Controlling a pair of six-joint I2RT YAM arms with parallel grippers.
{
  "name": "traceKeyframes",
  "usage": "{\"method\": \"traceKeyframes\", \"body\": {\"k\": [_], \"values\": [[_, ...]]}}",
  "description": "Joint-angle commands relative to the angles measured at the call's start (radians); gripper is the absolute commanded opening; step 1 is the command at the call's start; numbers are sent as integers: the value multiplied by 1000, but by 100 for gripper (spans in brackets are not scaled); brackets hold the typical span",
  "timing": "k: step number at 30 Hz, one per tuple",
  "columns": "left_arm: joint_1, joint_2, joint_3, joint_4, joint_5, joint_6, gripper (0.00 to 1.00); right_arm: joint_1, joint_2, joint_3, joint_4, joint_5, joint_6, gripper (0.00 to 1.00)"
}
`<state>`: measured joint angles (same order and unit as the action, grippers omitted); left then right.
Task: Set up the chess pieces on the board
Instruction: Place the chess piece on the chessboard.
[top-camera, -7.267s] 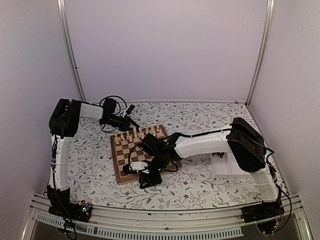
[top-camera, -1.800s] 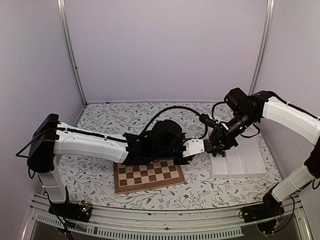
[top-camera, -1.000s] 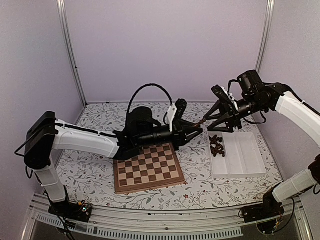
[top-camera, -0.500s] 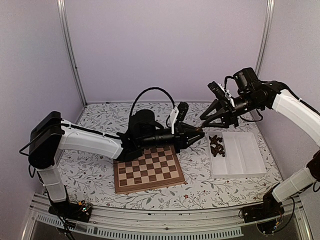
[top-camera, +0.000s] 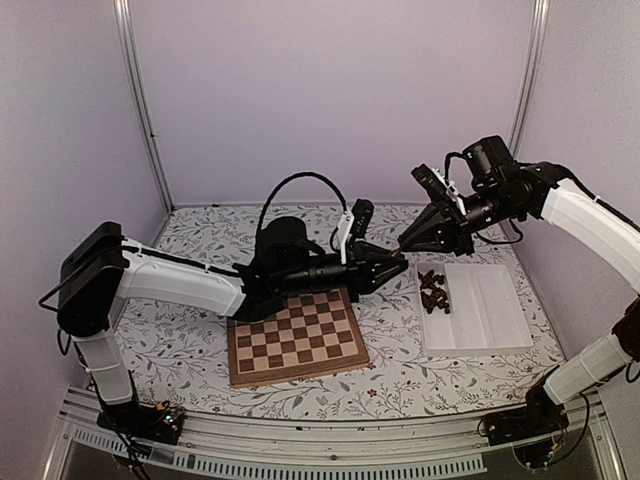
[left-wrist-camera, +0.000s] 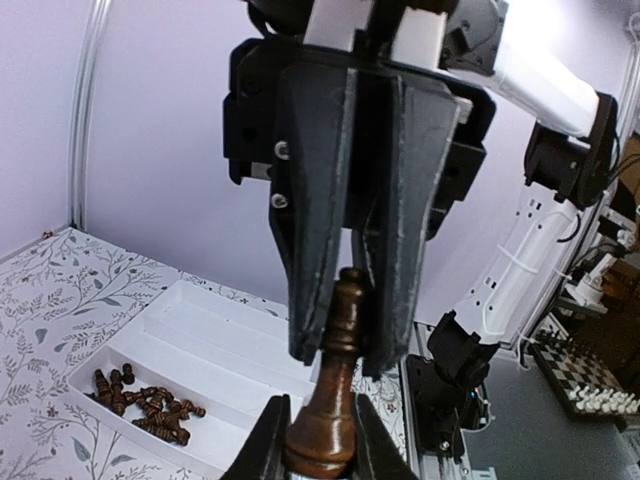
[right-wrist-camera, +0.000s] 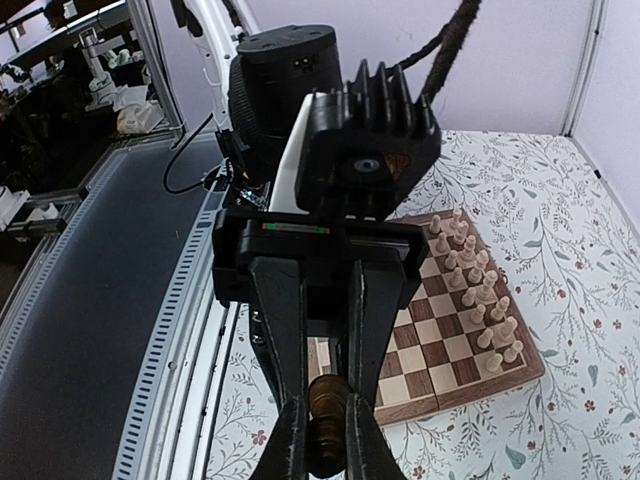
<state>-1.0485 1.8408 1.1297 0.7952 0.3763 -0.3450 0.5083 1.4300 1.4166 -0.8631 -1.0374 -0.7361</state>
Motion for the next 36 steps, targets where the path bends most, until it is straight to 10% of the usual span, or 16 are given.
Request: {"method": "traceKeyframes", "body": {"k": [1,15,22,36], "values": [[13,8,27,-11,-20,6,27,4,16,15,17,1,21,7],[145,-416,-70,-575,-423,379,62,5,166,181,86,306,108,3],[271,-515,-117,-564,-748,463,68,91,336,327,30,460,129,3],[375,-666,-248,-437,-953,457,78,407,596,430,-50,600,86,4]]}}
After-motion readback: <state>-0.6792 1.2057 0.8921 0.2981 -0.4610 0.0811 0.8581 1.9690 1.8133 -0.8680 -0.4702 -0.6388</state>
